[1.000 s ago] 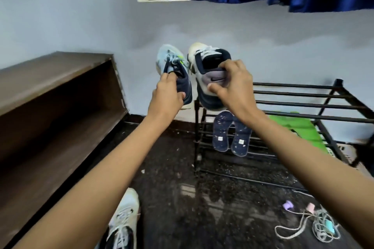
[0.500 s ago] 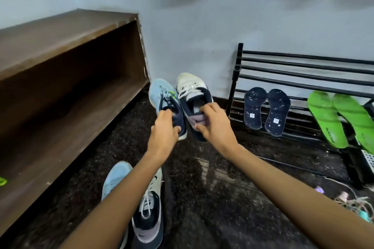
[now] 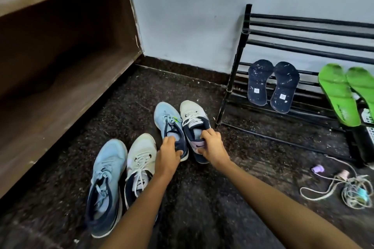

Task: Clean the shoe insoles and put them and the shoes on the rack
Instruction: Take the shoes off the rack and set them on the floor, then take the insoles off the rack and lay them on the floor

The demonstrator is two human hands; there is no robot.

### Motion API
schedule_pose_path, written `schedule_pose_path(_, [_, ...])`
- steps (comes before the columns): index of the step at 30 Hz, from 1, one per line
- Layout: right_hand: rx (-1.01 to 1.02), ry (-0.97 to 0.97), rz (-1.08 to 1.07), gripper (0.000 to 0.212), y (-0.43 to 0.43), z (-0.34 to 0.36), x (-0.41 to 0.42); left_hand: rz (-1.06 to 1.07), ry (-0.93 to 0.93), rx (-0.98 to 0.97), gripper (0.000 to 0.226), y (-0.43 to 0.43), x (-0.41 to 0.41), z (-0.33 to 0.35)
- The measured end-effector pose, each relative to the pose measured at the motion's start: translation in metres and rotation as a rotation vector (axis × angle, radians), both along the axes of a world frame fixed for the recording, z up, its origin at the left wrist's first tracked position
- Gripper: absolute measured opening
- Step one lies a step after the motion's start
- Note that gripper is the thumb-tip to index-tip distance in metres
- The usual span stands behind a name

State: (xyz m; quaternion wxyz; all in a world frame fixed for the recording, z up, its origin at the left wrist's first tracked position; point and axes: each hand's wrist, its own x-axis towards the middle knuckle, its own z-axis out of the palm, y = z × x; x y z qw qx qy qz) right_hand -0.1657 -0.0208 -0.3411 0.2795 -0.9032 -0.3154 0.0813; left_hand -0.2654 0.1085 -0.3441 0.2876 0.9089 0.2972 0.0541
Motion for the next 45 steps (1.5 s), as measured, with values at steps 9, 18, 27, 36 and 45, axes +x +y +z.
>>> schedule_pose_path(9, [-0.171,0.041,-0.035,0.040,-0.003,-0.026,-0.001,0.004,0.069,-0.010,0.026,-0.002,-0.009,-0.032])
schedule_pose_path(18, [-0.051,0.110,-0.041,0.052,-0.020,-0.011,0.003,0.078,0.242,0.134,0.050,-0.016,0.005,-0.014])
schedule_pose_path(27, [0.397,0.040,-0.534,0.025,-0.108,0.053,0.059,0.011,-0.124,0.100,0.032,-0.067,0.063,0.056])
schedule_pose_path(36, [0.613,0.346,-0.968,0.033,-0.168,0.050,0.135,-0.066,-0.107,-0.381,0.045,-0.114,0.159,0.076])
schedule_pose_path(45, [0.829,0.731,-0.952,0.022,-0.169,0.042,0.171,0.064,-0.092,-0.588,0.041,-0.140,0.239,0.059])
